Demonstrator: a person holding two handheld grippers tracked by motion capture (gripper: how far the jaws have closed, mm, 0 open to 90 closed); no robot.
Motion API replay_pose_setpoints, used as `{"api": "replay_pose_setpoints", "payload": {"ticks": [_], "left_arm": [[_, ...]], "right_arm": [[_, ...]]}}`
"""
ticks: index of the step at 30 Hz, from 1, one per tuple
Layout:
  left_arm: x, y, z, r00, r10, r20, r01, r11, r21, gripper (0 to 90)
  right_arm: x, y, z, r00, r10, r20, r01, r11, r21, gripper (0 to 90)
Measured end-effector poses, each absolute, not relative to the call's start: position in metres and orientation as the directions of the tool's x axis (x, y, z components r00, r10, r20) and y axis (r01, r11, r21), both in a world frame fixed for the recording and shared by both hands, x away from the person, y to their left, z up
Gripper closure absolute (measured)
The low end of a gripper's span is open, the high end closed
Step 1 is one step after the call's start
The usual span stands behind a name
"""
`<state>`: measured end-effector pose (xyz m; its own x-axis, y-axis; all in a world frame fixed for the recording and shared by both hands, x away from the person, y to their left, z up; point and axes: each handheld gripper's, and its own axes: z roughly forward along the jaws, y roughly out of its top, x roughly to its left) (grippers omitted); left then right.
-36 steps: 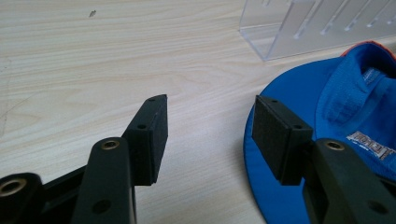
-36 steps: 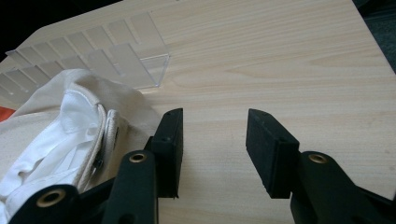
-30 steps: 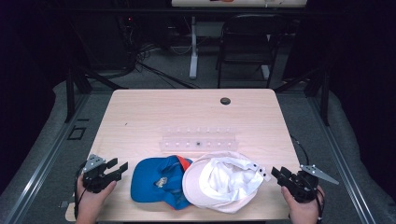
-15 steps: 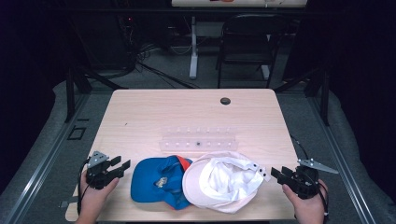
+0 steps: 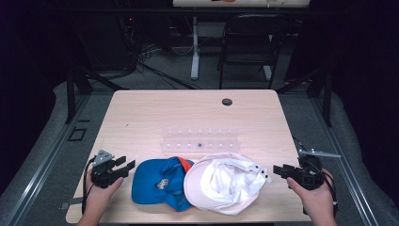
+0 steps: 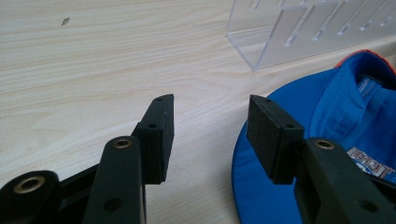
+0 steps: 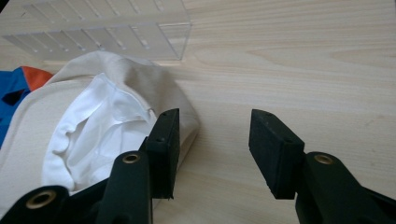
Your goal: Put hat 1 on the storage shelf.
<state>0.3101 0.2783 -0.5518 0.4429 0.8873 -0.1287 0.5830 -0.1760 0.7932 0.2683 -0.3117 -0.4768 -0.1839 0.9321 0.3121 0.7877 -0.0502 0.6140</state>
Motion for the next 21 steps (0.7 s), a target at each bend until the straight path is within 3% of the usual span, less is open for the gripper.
{"api": "replay_pose_setpoints", "payload": {"ticks": [21], "left_arm": [[0.309,0.278,-0.552,0.45,0.884,-0.127,0.583,-0.183,0.792,51.8]], "right_arm": [[0.302,-0.282,-0.457,-0.233,0.917,0.323,0.897,0.075,0.436,52.4]]}}
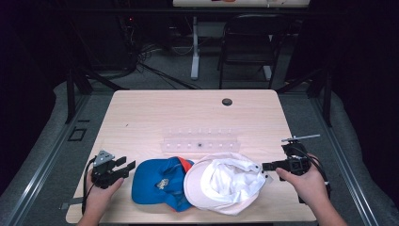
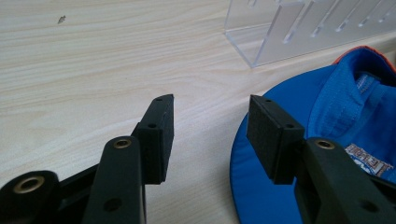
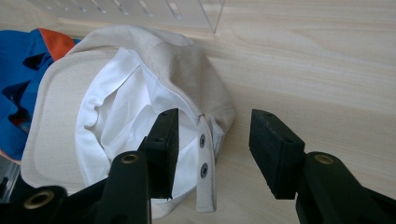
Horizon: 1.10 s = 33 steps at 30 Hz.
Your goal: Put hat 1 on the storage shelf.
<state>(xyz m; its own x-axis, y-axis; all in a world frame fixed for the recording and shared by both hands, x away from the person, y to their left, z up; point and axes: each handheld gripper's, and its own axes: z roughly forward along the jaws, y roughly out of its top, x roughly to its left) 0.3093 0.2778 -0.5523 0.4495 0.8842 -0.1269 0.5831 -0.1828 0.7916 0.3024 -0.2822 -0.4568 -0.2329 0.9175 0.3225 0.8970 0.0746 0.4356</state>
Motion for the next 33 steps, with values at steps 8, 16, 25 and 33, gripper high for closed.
{"api": "replay_pose_setpoints", "payload": {"ticks": [8,16,25,33], "left_arm": [[0.308,0.279,-0.553,0.45,0.884,-0.125,0.585,-0.186,0.789,51.8],[0.307,0.279,-0.554,0.446,0.887,-0.121,0.58,-0.184,0.794,51.7],[0.307,0.28,-0.554,0.447,0.886,-0.121,0.589,-0.19,0.785,51.8],[0.307,0.28,-0.555,0.444,0.887,-0.123,0.585,-0.184,0.79,51.8]], "right_arm": [[0.312,-0.279,-0.465,-0.22,0.913,0.343,0.939,0.103,0.327,52.4],[0.321,-0.276,-0.478,-0.191,0.909,0.371,0.965,0.103,0.243,53.3],[0.324,-0.271,-0.486,-0.16,0.909,0.385,0.976,0.088,0.197,56.5],[0.329,-0.266,-0.493,-0.122,0.906,0.404,0.988,0.074,0.132,64.4]]}}
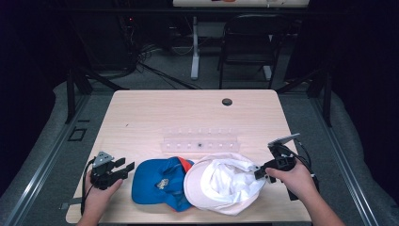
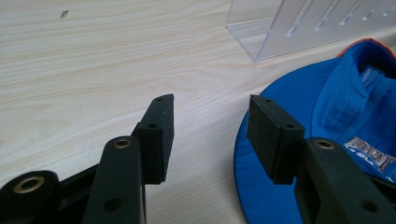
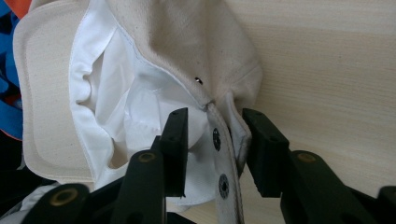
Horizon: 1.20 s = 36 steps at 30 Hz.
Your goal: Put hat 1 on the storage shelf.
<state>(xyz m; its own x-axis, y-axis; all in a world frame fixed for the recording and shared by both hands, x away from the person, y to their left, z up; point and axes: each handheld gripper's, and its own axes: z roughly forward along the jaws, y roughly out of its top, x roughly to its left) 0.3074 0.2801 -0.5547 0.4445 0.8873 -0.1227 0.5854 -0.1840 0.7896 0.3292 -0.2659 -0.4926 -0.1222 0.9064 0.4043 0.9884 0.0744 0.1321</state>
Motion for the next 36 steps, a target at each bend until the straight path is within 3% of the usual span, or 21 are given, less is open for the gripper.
{"api": "replay_pose_setpoints", "payload": {"ticks": [6,12,36], "left_arm": [[0.308,0.281,-0.555,0.444,0.888,-0.123,0.592,-0.187,0.784,51.8],[0.308,0.281,-0.555,0.44,0.889,-0.128,0.595,-0.182,0.783,51.8],[0.308,0.282,-0.555,0.44,0.888,-0.131,0.597,-0.18,0.782,51.8]], "right_arm": [[0.33,-0.261,-0.494,-0.138,0.912,0.387,0.987,0.095,0.128,68.6],[0.33,-0.259,-0.489,-0.141,0.926,0.35,0.988,0.108,0.111,79.6],[0.334,-0.231,-0.446,-0.135,0.962,0.236,0.991,0.129,0.042,81.1]]}}
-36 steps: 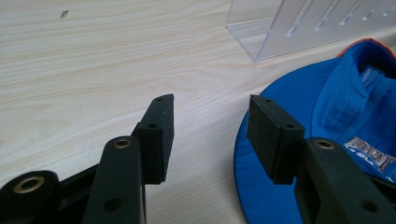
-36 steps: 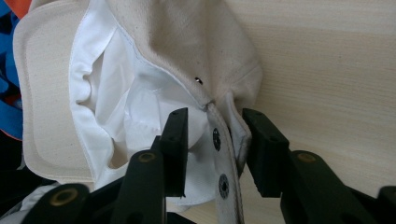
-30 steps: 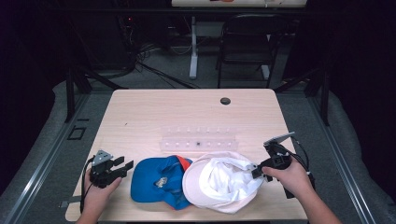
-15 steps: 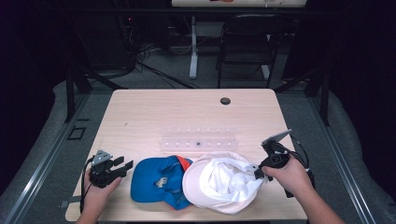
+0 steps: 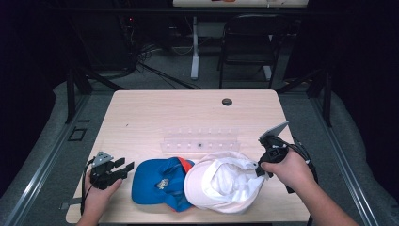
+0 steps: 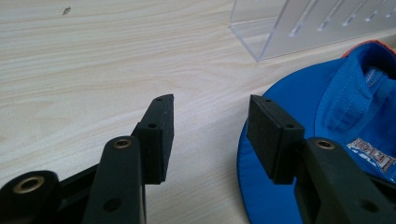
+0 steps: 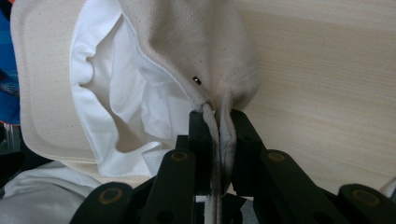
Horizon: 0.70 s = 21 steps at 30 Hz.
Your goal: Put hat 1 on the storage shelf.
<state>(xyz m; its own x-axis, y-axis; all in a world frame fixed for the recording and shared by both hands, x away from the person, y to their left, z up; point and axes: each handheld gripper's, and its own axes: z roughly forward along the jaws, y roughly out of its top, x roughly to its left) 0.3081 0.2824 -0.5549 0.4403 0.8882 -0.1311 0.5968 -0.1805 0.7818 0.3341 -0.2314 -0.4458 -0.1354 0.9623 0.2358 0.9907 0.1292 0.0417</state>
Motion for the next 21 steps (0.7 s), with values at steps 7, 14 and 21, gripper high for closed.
{"api": "replay_pose_setpoints", "payload": {"ticks": [7,14,21], "left_arm": [[0.308,0.283,-0.555,0.44,0.888,-0.13,0.598,-0.182,0.781,51.7],[0.309,0.283,-0.556,0.433,0.891,-0.136,0.592,-0.167,0.788,51.8],[0.309,0.283,-0.556,0.432,0.891,-0.138,0.593,-0.166,0.788,51.8]], "right_arm": [[0.336,-0.224,-0.428,-0.137,0.963,0.231,0.991,0.133,0.033,81.2],[0.336,-0.217,-0.407,-0.13,0.96,0.248,0.991,0.125,0.037,81.2],[0.334,-0.216,-0.39,-0.141,0.939,0.313,0.99,0.14,0.025,81.2]]}}
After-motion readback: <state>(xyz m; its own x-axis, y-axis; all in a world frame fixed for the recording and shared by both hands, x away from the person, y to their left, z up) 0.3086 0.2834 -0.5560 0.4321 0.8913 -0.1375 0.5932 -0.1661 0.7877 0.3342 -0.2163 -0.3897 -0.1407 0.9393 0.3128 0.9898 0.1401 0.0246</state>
